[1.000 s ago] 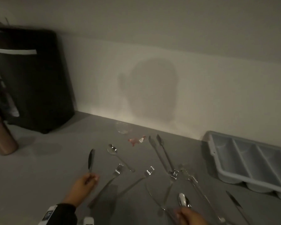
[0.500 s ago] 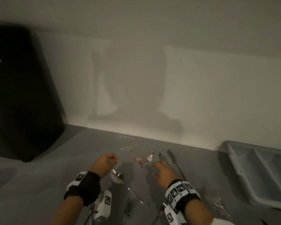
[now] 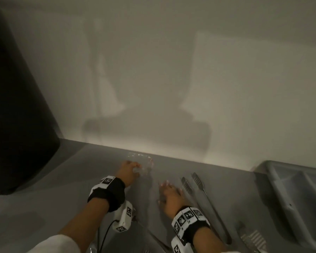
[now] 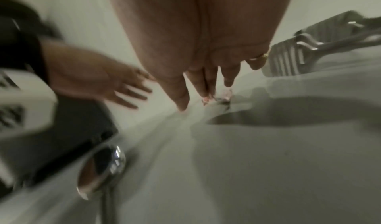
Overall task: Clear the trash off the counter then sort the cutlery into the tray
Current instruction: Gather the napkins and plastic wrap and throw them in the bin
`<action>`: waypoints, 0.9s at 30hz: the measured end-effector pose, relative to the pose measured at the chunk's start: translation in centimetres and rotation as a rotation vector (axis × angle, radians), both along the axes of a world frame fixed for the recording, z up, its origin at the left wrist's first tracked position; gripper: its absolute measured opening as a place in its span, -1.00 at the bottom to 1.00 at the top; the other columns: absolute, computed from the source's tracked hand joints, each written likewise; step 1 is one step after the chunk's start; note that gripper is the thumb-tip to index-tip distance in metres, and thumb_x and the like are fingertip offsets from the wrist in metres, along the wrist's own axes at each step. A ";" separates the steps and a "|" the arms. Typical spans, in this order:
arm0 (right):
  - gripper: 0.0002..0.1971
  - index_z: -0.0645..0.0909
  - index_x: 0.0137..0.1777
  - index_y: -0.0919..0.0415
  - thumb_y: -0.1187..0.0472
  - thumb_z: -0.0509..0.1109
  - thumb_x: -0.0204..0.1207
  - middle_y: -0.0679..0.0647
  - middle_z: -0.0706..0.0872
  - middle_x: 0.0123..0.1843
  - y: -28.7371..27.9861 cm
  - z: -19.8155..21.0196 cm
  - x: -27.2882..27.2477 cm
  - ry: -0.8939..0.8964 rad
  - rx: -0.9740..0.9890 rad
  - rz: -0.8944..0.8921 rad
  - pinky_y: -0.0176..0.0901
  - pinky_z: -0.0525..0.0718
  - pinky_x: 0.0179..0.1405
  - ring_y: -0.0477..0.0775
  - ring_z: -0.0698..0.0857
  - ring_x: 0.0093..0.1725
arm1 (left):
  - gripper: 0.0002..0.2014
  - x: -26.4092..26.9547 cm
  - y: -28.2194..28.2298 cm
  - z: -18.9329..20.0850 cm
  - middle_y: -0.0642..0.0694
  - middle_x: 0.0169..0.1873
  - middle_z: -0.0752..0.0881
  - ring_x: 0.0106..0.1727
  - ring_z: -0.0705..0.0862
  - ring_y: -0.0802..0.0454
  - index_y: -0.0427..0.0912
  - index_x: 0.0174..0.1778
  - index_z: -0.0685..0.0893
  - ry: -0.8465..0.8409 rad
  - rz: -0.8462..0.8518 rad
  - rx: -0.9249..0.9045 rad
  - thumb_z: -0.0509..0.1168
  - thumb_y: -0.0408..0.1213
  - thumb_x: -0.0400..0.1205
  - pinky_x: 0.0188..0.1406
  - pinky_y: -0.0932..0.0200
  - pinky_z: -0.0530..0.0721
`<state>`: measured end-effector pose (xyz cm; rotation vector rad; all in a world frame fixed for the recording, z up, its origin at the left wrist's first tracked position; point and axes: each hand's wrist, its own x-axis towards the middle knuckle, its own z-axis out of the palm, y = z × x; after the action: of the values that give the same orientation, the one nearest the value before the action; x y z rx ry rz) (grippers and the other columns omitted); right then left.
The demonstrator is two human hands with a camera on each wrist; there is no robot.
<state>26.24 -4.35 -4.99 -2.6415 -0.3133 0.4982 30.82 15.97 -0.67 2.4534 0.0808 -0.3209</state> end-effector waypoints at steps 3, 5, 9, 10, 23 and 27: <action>-0.70 0.64 0.19 -0.03 0.23 0.27 0.50 -0.08 0.74 0.21 -2.9 1.3 -1.5 -0.147 0.362 -0.288 -0.14 0.52 0.39 -0.05 0.65 0.26 | -0.55 1.9 -2.0 -0.4 -0.32 0.52 0.28 0.54 0.26 -0.28 -0.06 0.46 0.38 0.055 -0.022 0.087 0.19 -0.25 0.62 0.58 0.00 0.24; -0.63 0.66 -0.16 -0.27 0.34 0.31 0.48 -0.44 0.77 -0.19 -6.1 2.2 -3.0 -0.196 0.485 -0.426 -0.45 0.59 0.11 -0.28 0.74 -0.04 | -0.49 2.9 -2.9 -1.2 -0.20 0.58 0.22 0.57 0.17 -0.31 -0.03 0.56 0.13 0.093 -0.079 0.160 0.05 -0.17 0.67 0.62 -0.08 0.13; -0.57 0.66 -0.31 -0.35 0.34 0.41 0.45 -0.09 0.85 -0.14 -12.6 4.4 -6.4 -0.259 0.434 -0.586 -0.68 0.53 -0.08 -0.12 0.78 -0.10 | -0.45 4.6 -3.3 -4.8 -0.29 0.51 0.30 0.50 0.31 -0.33 -0.04 0.54 0.24 0.175 -0.051 0.271 0.05 -0.01 0.59 0.51 -0.17 0.29; -0.62 0.70 -0.31 -0.29 0.33 0.42 0.44 -0.02 0.86 -0.12 -13.9 5.0 -7.3 -0.270 0.451 -0.642 -0.76 0.49 -0.12 -0.13 0.78 -0.11 | -0.49 4.4 -3.4 -5.2 -0.27 0.50 0.33 0.51 0.31 -0.32 -0.01 0.48 0.33 0.192 -0.067 0.282 0.10 -0.01 0.60 0.54 -0.16 0.30; -0.66 0.58 -0.28 0.03 0.55 0.38 0.37 -0.68 0.63 -0.45 -26.7 8.3 -24.6 -0.526 0.492 -1.034 -0.80 0.46 -0.31 -0.58 0.63 -0.33 | -0.77 -6.0 -11.9 4.3 -0.20 0.10 0.70 0.13 0.66 -0.19 -0.17 0.11 0.71 -0.240 -0.065 -0.198 0.20 -0.41 0.62 0.16 0.01 0.54; -0.64 0.56 -0.38 -0.06 0.47 0.42 0.39 -0.23 0.71 -0.50 -30.9 8.5 -31.6 -0.577 0.370 -1.192 -0.81 0.43 -0.35 -0.29 0.65 -0.40 | -0.60 -14.6 -20.0 7.9 0.07 -0.07 0.71 -0.12 0.66 0.43 0.12 -0.10 0.68 -0.357 -0.197 -0.588 0.25 -0.57 0.54 -0.07 0.56 0.57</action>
<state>-5.38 -35.24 3.53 -2.0494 0.8833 -0.6401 16.27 -4.05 7.20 1.8959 -0.3607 0.0205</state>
